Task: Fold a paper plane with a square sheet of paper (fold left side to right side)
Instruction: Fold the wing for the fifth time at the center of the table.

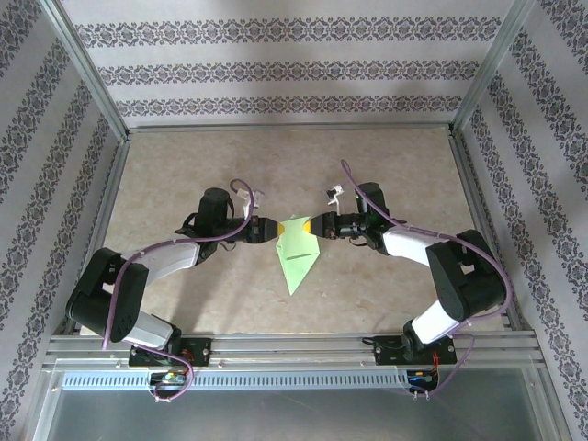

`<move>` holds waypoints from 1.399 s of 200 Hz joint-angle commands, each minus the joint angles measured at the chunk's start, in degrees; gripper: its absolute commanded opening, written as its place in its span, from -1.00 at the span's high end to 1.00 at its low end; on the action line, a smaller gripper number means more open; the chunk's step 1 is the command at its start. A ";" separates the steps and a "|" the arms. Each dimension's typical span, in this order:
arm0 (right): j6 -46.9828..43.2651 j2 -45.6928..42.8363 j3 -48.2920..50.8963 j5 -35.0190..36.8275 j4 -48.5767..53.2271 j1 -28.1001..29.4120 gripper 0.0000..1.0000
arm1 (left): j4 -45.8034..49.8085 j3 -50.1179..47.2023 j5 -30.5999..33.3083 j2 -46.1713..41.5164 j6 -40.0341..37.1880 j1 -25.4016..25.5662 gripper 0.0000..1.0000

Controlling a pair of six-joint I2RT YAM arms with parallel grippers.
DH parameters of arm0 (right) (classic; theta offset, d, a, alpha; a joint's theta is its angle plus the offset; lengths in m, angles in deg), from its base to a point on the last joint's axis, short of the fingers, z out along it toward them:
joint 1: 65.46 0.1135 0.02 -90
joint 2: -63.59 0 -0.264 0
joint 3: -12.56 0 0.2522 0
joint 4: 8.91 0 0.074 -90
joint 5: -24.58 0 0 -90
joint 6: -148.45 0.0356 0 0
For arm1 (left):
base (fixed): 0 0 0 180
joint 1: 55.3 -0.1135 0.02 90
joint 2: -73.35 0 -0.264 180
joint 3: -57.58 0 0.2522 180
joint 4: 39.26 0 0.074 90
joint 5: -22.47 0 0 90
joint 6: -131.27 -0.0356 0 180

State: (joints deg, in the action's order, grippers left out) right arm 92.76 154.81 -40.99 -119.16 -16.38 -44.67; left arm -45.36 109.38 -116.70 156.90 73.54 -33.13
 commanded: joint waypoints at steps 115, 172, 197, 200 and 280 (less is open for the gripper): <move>8.58 3.61 -8.71 21.10 26.42 0.41 1.00 | 38.13 12.13 43.95 -4.18 -19.90 26.81 0.02; 10.10 4.23 -9.43 21.65 27.71 0.41 1.00 | 41.44 23.02 51.44 11.61 -22.24 36.98 -0.08; 10.27 4.23 -9.52 21.66 27.68 0.41 1.00 | 43.06 26.30 54.44 15.95 -22.52 38.70 -0.12; 10.29 4.23 -9.52 21.66 27.70 0.39 1.00 | 43.32 26.64 54.90 16.53 -22.58 38.81 -0.13; 10.70 5.10 -9.34 21.48 26.70 0.38 1.00 | 47.12 30.57 61.67 23.74 -23.35 39.61 0.12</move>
State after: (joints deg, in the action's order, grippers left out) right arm 102.68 160.08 -49.16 -98.39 10.24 -44.67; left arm -1.05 138.49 -57.51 179.85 51.46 5.82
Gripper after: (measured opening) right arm 0.060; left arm 0.475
